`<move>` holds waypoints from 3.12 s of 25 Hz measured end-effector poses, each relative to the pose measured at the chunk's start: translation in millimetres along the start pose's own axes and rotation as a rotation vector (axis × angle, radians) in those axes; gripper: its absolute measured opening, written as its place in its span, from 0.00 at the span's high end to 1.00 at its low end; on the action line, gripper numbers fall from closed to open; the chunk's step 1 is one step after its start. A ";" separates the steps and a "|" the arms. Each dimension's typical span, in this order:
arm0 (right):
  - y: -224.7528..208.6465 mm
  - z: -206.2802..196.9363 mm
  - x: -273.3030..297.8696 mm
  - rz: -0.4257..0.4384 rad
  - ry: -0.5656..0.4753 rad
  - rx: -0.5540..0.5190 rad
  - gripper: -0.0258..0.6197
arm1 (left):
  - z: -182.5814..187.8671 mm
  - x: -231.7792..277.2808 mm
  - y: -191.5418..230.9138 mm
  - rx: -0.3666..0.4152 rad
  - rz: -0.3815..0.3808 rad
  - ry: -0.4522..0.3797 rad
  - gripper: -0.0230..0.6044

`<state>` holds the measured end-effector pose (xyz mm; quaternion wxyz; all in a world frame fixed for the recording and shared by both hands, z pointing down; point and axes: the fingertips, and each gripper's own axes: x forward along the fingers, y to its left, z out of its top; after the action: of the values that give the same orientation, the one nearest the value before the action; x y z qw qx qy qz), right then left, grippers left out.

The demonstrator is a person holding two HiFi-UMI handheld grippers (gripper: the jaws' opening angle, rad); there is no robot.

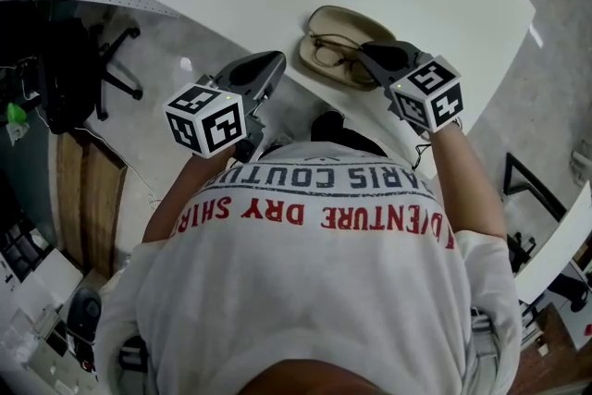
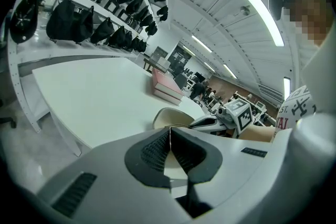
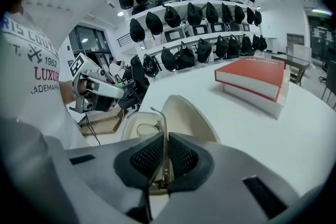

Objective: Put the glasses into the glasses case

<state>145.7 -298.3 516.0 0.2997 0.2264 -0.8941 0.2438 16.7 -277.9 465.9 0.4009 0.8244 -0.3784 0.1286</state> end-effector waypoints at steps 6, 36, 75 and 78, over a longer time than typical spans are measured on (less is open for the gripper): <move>-0.2 -6.7 8.3 0.020 0.040 -0.034 0.90 | 1.9 5.0 7.4 -0.006 -0.002 0.007 0.92; 47.1 34.4 -81.9 -0.223 -0.404 0.224 0.72 | 9.4 -11.1 -39.2 0.122 -0.225 0.004 0.92; 222.0 69.8 -145.6 -0.327 -0.755 0.205 0.92 | 7.4 -126.9 -120.5 0.363 -0.520 -0.042 0.92; 218.7 66.5 -145.6 -0.328 -0.748 0.210 0.92 | 6.7 -121.7 -119.0 0.354 -0.512 -0.037 0.92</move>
<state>101.4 -128.4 309.6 -0.0353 0.4678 -0.8638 0.1836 19.8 -173.0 331.8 0.2633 0.9521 -0.1375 0.0723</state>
